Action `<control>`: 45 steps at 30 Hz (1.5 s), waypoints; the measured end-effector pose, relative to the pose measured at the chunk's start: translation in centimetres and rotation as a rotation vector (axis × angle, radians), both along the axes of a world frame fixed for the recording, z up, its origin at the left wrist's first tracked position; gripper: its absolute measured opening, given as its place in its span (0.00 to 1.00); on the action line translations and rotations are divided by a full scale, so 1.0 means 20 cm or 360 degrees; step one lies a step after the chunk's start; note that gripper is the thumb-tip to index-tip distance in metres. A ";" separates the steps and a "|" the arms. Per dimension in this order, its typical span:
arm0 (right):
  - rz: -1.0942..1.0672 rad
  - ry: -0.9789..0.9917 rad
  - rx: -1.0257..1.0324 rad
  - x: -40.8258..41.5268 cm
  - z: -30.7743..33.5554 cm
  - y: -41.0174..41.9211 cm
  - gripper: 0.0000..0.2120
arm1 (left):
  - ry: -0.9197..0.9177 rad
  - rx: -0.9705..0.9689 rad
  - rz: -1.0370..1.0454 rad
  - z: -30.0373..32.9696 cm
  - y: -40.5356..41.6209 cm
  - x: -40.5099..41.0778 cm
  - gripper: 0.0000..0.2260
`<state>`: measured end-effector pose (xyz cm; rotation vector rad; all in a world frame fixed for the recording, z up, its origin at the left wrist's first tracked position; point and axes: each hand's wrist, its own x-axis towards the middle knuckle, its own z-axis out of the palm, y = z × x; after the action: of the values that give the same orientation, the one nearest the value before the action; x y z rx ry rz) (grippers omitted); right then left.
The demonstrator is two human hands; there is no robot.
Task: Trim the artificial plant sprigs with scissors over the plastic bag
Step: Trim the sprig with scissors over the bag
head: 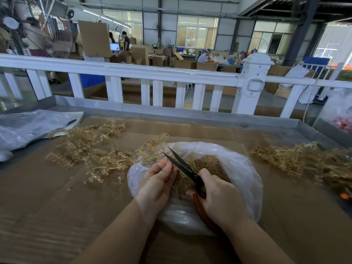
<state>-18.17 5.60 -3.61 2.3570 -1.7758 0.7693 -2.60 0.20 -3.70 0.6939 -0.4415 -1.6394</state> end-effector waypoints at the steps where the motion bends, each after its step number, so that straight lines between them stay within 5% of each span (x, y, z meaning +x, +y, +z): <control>1: -0.0002 0.0000 -0.0001 0.00 0.00 0.00 0.22 | -0.0002 0.0009 -0.0003 0.00 0.00 0.00 0.06; 10: 0.0007 -0.0115 -0.0077 0.00 -0.01 0.02 0.19 | -0.0040 -0.0015 -0.0013 0.01 0.02 0.00 0.08; 15: -0.0001 -0.0103 -0.0104 0.00 -0.01 0.02 0.18 | -0.0140 -0.0151 -0.0170 0.03 0.05 0.00 0.20; 28: 0.0000 -0.0093 -0.0111 0.00 -0.01 0.02 0.19 | -0.0194 -0.0171 -0.0225 0.02 0.05 0.01 0.09; 45: 0.0038 -0.0114 -0.0065 0.00 -0.01 0.00 0.20 | -0.0203 -0.0127 -0.0331 0.02 0.04 0.03 0.11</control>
<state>-18.11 5.69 -3.90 2.3578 -1.7440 0.8954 -1.97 0.97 -3.22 0.7139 -0.6867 -1.7670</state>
